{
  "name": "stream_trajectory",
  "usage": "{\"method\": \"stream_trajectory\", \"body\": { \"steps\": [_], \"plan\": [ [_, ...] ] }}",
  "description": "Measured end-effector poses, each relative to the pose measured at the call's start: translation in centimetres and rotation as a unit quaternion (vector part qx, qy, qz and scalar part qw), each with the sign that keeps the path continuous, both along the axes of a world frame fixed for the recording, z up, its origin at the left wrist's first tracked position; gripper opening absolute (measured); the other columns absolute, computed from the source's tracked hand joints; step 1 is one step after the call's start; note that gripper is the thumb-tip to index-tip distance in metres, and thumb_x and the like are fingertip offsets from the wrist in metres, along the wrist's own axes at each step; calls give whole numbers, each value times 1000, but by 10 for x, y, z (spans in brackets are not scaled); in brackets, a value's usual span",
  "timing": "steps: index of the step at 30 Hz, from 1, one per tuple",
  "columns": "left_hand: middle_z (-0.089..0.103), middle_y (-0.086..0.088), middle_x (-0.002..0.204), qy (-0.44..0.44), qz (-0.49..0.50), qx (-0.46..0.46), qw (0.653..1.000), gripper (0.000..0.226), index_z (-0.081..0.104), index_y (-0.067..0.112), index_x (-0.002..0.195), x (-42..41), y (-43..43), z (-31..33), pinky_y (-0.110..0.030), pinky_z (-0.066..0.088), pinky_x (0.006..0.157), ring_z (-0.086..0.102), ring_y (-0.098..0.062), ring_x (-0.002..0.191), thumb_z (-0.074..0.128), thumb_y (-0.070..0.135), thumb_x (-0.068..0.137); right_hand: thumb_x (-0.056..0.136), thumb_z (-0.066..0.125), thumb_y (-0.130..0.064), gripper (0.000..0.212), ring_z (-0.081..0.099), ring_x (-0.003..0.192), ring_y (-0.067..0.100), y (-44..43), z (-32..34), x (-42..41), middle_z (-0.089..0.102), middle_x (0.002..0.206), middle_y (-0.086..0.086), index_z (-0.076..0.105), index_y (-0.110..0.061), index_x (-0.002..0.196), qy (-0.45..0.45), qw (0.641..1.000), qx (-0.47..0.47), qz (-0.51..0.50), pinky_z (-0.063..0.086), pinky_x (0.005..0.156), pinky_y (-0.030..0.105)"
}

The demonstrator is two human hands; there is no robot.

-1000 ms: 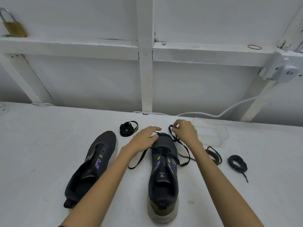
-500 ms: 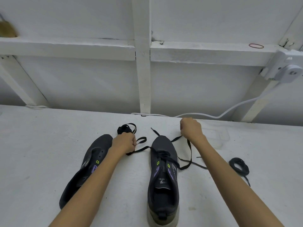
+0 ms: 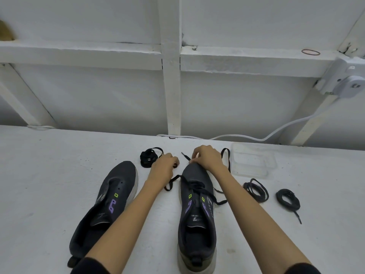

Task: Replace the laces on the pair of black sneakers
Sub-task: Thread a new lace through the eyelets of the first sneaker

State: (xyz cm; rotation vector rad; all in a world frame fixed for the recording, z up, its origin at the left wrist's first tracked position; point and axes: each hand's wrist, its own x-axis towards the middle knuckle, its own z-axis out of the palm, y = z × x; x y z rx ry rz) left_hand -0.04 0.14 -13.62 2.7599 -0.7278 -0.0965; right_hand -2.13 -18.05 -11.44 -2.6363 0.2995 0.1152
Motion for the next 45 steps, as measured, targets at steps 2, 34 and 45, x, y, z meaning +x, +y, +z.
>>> {"method": "stream_trajectory", "body": {
  "steps": [2,34,45],
  "plan": [
    [59,-6,111,2,25,-35,999,30,66,15,113,2,5,0,-37,47,76,58,-29,101,54,1,89,81,72,-26,11,63,94,24,-1,1,3,69,98,2,74,-22,91,16,1000,-23,11,38,68,27],
    [72,-7,99,323,184,-558,742,20,72,4,96,-104,39,41,-12,53,72,73,-14,82,55,-5,94,88,64,2,21,46,53,13,-12,28,-146,67,66,-3,77,-14,90,-80,916,392,-42,38,50,20],
    [76,-3,99,310,134,-522,784,24,74,7,107,-112,33,35,-12,52,81,70,-7,98,64,-3,88,82,77,-15,2,72,84,15,-14,23,-166,76,82,-1,79,-14,83,-61,940,336,13,58,83,31]
  ]
}}
